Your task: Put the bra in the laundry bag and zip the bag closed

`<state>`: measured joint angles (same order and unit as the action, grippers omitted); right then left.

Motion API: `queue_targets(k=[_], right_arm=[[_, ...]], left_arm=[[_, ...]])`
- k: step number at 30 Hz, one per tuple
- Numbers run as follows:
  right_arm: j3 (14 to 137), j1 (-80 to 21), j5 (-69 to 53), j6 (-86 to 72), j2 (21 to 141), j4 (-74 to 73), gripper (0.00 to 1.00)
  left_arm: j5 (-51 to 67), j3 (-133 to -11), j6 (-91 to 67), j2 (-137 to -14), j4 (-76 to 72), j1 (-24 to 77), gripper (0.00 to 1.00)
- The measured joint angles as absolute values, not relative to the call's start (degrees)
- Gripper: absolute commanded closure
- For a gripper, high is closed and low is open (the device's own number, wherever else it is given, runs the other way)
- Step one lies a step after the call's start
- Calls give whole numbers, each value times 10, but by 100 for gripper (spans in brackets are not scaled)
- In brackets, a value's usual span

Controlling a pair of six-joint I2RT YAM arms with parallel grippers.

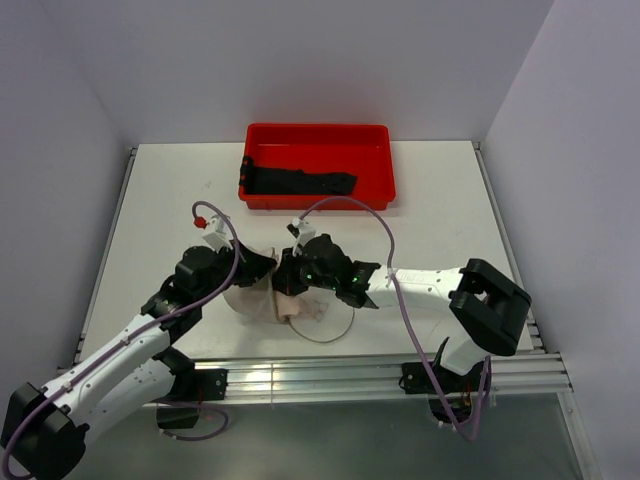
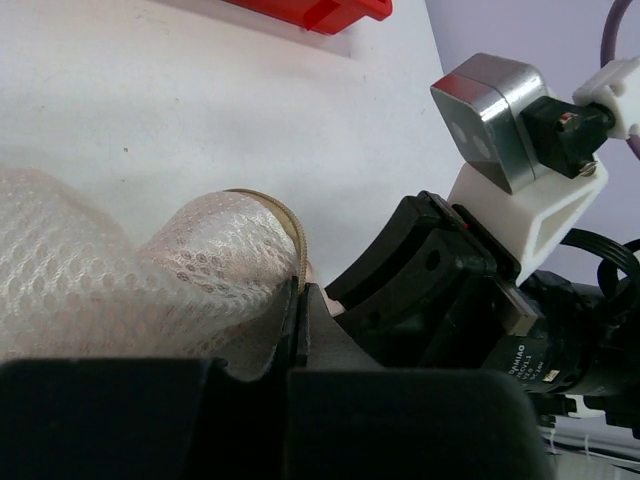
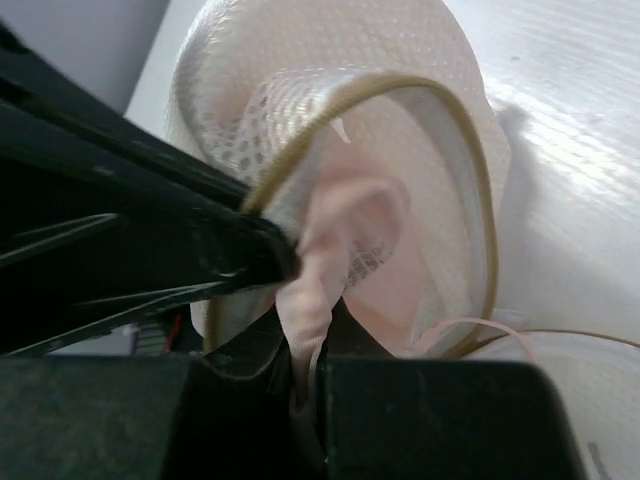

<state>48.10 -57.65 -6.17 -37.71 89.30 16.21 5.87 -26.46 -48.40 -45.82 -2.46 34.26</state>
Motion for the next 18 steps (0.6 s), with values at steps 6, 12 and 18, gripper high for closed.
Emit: queue_targets(k=[6,12,18], right_arm=[[444,-571,-96,-396,878,206,100],[379,-551,-93,-416,768,209,100],[374,-548,-79,-418,700,178,100]], left_arm=[[61,-233,-493,-429,-38,343,100],[73,-220,-507,-427,-72,344,100],[71,-234,-520,-483,-145,399,100]])
